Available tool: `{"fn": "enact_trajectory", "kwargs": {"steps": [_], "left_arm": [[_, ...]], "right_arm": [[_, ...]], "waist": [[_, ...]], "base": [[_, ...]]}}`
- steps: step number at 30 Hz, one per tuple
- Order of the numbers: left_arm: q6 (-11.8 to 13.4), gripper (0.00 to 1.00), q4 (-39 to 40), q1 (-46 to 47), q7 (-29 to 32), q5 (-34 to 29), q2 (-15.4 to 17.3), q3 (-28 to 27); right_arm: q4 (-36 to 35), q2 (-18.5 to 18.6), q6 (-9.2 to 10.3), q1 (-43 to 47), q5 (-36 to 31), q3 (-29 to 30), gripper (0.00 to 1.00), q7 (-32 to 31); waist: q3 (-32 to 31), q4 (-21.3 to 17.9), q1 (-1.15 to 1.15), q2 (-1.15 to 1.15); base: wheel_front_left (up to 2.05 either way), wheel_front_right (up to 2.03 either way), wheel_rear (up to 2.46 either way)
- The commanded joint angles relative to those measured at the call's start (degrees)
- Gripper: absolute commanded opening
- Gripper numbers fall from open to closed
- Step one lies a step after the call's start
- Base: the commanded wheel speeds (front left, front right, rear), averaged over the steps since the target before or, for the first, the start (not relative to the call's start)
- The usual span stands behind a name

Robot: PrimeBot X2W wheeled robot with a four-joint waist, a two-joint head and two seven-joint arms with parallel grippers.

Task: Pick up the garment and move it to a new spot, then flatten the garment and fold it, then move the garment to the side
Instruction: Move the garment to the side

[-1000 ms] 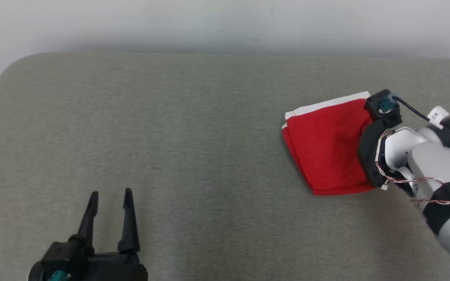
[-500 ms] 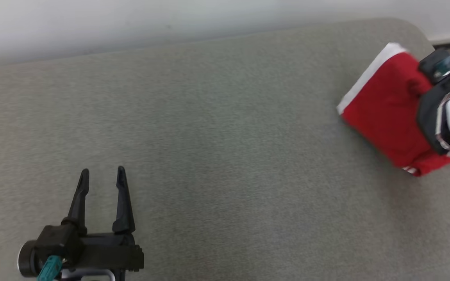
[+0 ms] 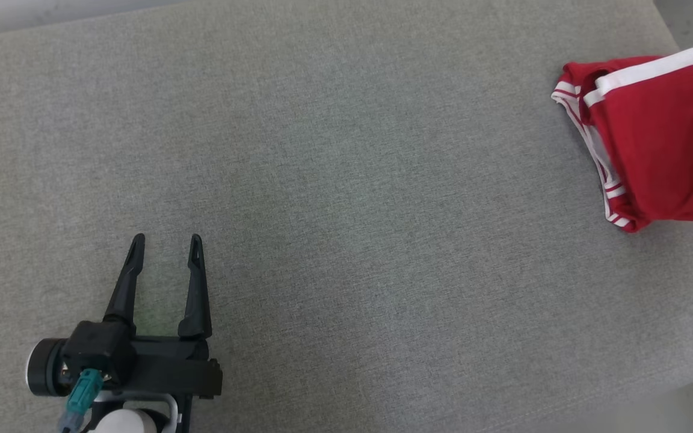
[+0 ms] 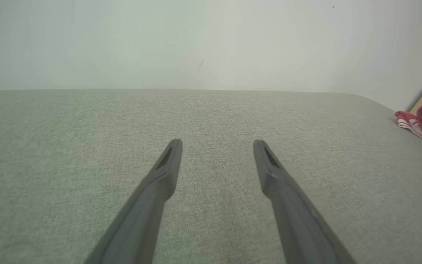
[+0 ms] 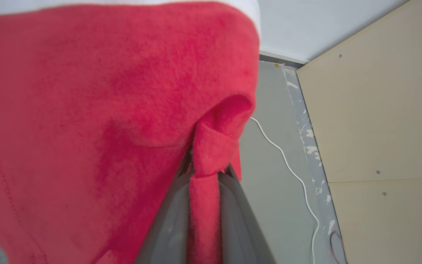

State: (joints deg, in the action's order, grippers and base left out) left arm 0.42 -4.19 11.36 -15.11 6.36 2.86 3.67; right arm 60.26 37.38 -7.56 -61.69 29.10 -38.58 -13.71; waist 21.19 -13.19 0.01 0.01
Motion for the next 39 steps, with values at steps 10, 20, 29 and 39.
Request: {"fn": "enact_trajectory", "kwargs": {"steps": [10,20,29,39], "left_arm": [[-1.3,1.0,-0.3,0.5,0.0,-2.1,0.2,0.1],[-1.6,1.0,-1.3,-1.8,0.0,-1.3,0.1,-1.2],[-0.5,1.0,-1.2,-7.1,0.0,2.0,0.2,-3.8],[-0.1,1.0,-2.4,-11.6,0.0,5.7,0.1,-8.3]], "right_arm": [[12.9,-2.3,0.19,-4.1,-5.6,9.6,1.0,11.6],[13.7,-5.5,0.19,0.8,-10.3,19.8,1.0,16.0],[7.7,-14.4,0.19,11.1,-6.2,22.3,1.0,27.8],[-21.4,-18.6,0.19,32.6,-6.5,28.5,1.0,28.9]], "waist": [[1.2,2.6,-0.01,-0.01],[-3.4,3.2,-0.01,-0.01],[-12.4,2.5,-0.01,-0.01],[-20.2,2.7,-0.01,-0.01]], "base": [[0.0,0.0,0.0],[0.0,0.0,0.0],[0.0,0.0,0.0],[0.0,0.0,0.0]]}}
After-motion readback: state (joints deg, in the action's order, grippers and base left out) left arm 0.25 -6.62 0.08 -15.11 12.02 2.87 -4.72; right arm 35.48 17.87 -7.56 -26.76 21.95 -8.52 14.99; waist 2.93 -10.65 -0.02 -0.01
